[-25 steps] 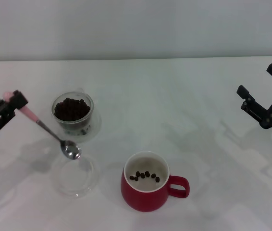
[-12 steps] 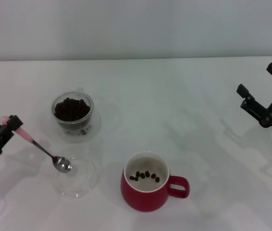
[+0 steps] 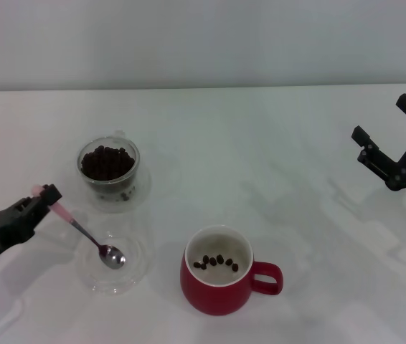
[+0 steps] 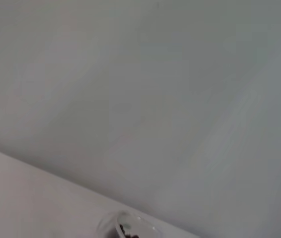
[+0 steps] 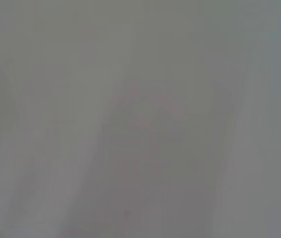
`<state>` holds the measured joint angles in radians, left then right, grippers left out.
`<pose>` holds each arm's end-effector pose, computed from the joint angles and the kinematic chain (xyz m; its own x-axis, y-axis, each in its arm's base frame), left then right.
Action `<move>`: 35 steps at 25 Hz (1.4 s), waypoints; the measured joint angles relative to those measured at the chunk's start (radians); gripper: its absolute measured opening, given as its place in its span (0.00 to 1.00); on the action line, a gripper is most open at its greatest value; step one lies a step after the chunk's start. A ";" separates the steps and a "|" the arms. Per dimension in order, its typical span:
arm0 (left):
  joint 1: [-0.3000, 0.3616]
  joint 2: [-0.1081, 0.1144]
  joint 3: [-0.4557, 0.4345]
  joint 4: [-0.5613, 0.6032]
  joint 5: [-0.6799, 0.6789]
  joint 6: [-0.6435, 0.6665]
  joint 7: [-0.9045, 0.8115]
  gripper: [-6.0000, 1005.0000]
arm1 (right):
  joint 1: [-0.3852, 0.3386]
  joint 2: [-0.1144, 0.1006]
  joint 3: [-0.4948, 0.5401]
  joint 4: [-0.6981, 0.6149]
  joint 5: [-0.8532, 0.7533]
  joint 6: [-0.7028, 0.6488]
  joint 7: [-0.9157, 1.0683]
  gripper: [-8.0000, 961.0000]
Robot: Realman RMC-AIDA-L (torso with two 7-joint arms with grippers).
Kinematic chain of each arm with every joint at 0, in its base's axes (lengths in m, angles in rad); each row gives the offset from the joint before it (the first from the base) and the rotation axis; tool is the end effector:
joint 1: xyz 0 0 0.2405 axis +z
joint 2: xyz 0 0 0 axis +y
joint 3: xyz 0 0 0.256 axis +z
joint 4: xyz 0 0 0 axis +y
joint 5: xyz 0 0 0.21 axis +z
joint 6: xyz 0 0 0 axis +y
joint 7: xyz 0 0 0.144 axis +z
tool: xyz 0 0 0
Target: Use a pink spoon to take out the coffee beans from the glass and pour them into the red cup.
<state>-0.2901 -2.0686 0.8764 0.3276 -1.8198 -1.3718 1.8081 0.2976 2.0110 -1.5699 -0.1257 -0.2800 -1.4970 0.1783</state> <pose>-0.3311 0.2781 -0.0149 0.2775 0.4518 0.8479 0.8760 -0.4814 -0.0303 0.3314 0.2738 0.0097 0.7922 0.2486 -0.5573 -0.4288 -0.4230 -0.7982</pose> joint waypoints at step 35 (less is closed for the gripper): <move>0.098 0.003 -0.087 0.131 0.042 0.071 0.047 0.82 | 0.002 0.002 -0.014 -0.013 -0.007 -0.003 0.006 0.87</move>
<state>-0.1925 -2.0654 0.7898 0.4584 -1.7775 -1.3004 1.8550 0.2992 2.0126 -1.5842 -0.1382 -0.2867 -1.5003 0.1841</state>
